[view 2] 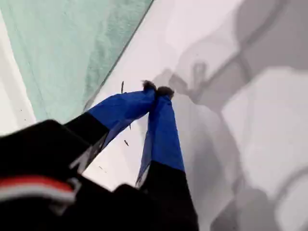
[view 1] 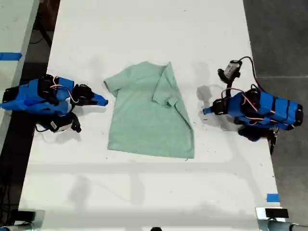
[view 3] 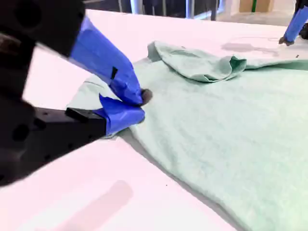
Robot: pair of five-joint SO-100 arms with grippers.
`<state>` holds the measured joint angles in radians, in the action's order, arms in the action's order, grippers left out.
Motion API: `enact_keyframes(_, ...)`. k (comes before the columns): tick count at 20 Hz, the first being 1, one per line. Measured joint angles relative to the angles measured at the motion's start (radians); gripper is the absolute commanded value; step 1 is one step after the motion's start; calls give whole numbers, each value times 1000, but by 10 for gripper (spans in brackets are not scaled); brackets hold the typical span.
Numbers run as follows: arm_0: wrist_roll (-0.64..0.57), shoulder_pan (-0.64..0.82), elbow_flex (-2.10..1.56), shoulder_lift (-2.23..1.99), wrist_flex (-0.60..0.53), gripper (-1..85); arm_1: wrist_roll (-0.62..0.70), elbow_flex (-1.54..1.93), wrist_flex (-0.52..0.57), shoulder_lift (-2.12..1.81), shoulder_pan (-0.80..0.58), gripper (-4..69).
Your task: Fold t shirt
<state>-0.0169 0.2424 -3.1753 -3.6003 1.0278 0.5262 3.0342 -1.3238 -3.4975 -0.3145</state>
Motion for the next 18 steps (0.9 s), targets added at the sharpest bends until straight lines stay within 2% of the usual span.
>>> enact_keyframes(2,15,41,-3,0,8,-2,-34,0,-15,0,20,7)
enact_keyframes(4,101,101,28,0,31,-3,-78,0,-31,0,17,7)
enact_keyframes(6,100,101,118,8,20,-3,-81,0,-31,0,14,7)
enact_keyframes(9,-48,250,291,204,5,11,-81,0,-31,0,15,7)
enact_keyframes(13,-241,370,552,844,-28,117,-81,0,-31,0,15,7)
enact_keyframes(18,-453,479,881,1539,-66,124,-81,0,-31,0,15,7)
